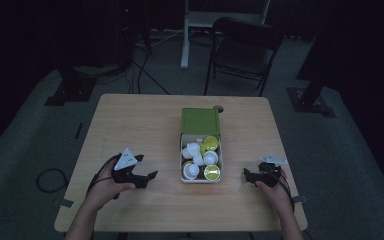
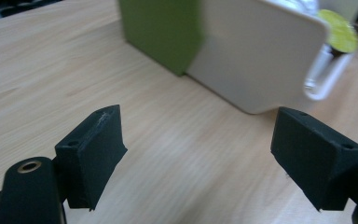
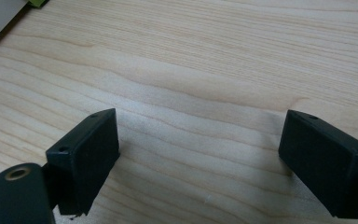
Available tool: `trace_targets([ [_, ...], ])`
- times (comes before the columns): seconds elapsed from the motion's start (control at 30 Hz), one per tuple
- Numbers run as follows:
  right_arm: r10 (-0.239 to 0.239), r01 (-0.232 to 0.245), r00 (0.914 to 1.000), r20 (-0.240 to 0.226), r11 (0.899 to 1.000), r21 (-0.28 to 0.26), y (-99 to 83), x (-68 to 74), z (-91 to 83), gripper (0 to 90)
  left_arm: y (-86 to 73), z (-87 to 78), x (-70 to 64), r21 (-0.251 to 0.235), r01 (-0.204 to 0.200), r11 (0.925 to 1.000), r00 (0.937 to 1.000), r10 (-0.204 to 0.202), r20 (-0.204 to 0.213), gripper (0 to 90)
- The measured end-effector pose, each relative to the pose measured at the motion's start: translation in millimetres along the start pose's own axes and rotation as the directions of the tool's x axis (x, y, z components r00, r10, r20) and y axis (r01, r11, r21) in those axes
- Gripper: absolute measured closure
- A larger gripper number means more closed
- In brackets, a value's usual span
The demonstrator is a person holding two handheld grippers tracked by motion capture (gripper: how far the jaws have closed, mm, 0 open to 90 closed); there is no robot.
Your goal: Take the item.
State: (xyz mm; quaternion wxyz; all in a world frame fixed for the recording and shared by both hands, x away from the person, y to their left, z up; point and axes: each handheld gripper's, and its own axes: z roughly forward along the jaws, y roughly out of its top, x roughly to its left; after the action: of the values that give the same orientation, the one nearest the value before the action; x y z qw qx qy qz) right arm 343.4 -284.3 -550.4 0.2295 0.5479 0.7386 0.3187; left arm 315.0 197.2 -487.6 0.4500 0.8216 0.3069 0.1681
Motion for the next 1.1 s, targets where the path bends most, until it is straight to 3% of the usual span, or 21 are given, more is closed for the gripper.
trace_targets([
  [0.17, 0.0, 0.0, 1.0, 0.0, 1.0, 0.0, 0.0, 0.0, 0.0, 11.5, -2.3, 11.6, -11.3, 0.043, -0.045, 0.9981, 0.9966, 0.042, 0.071, 17.4],
  [0.37, 0.001, -0.001, 1.0, 0.0, 1.0, 0.0, 0.0, 0.1, 0.0, 11.5, -5.5, 21.1, -19.7, 0.043, -0.074, 0.9964, 0.9917, 0.069, 0.109, 17.5],
  [0.47, 0.0, 0.0, 1.0, 0.0, 1.0, 0.0, 0.0, 0.0, 0.0, 11.5, -7.1, 25.4, -22.4, 0.043, -0.062, 0.9972, 0.9926, 0.057, 0.107, 17.5],
  [0.67, 0.0, 0.0, 1.0, 0.0, 1.0, 0.0, 0.0, 0.0, 0.0, 11.5, -11.5, 32.2, -26.9, 0.031, -0.077, 0.9965, 0.9935, 0.074, 0.086, 18.0],
  [0.73, 0.001, -0.001, 1.0, 0.0, 1.0, 0.0, 0.0, 0.1, 0.0, 11.5, -13.4, 33.6, -28.6, 0.028, -0.121, 0.9923, 0.9884, 0.118, 0.096, 18.0],
  [0.83, 0.0, 0.0, 1.0, 0.0, 1.0, 0.0, 0.0, 0.0, 0.0, 11.5, -16.1, 34.8, -31.4, 0.064, -0.173, 0.9829, 0.9773, 0.163, 0.135, 17.9],
  [0.87, -0.003, 0.003, 1.0, -0.003, 1.0, -0.001, 0.0, 0.1, 0.0, 11.5, -17.1, 35.3, -32.0, 0.07, -0.176, 0.9819, 0.9757, 0.165, 0.145, 17.9],
  [0.93, -0.012, 0.012, 0.9999, -0.011, 1.0, -0.001, 0.0, 0.6, 0.1, 11.5, -18.5, 36.3, -32.0, 0.075, -0.155, 0.9851, 0.9802, 0.144, 0.136, 17.9],
  [1.1, -0.018, 0.018, 0.9997, -0.018, 1.0, -0.001, 0.0, 0.9, 0.1, 11.5, -23.0, 35.8, -28.1, 0.076, -0.123, 0.9894, 0.9824, 0.111, 0.151, 17.9],
])
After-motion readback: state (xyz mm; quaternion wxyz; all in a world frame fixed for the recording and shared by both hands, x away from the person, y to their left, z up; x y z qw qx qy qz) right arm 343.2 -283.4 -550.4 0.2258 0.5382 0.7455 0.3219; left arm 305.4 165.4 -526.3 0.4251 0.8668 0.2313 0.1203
